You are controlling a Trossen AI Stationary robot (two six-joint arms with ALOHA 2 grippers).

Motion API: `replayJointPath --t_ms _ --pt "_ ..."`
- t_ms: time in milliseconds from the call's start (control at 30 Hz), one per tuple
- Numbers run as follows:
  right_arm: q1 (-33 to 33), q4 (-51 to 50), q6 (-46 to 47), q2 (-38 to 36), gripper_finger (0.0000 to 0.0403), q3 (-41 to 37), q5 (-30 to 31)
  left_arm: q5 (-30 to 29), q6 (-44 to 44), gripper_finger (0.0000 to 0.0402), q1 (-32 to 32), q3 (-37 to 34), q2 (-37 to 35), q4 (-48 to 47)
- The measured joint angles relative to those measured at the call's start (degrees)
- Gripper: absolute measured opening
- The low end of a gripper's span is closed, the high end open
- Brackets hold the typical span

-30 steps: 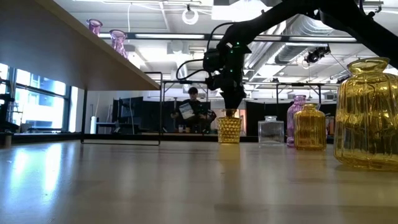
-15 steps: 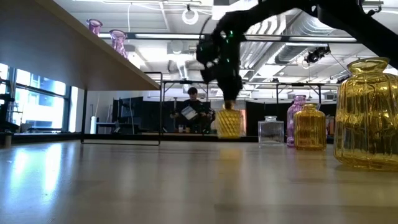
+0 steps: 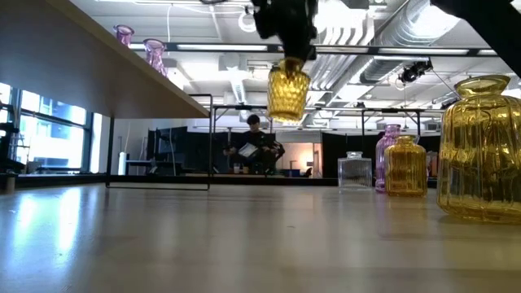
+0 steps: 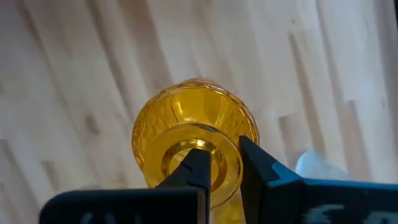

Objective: Sort vases onto shelf
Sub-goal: Put the top left yellow flower vase on the shelf

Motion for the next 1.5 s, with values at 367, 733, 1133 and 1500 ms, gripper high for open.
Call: replayJointPath --t_ms 367,733,1133,1500 --pt "10.8 11.3 12.9 -1.9 0.0021 1.6 -0.5 6.4 -1.5 0.0119 0.0 0.0 -4.4 -4.2" --pt "15.7 29.8 17.1 -2.0 0.0021 1.6 -3.0 19.6 -6.4 0.0119 0.0 -2.8 -6.9 -11.2" --pt "16.5 36.9 18.0 0.3 0.0021 1.7 -0.5 41.5 -11.8 0.0119 -4.8 -18.6 -12.7 0.0" --pt "16.6 41.9 18.4 4.0 0.0021 1.6 -0.5 42.5 -15.1 0.0089 -17.5 -21.5 -12.7 5.3"
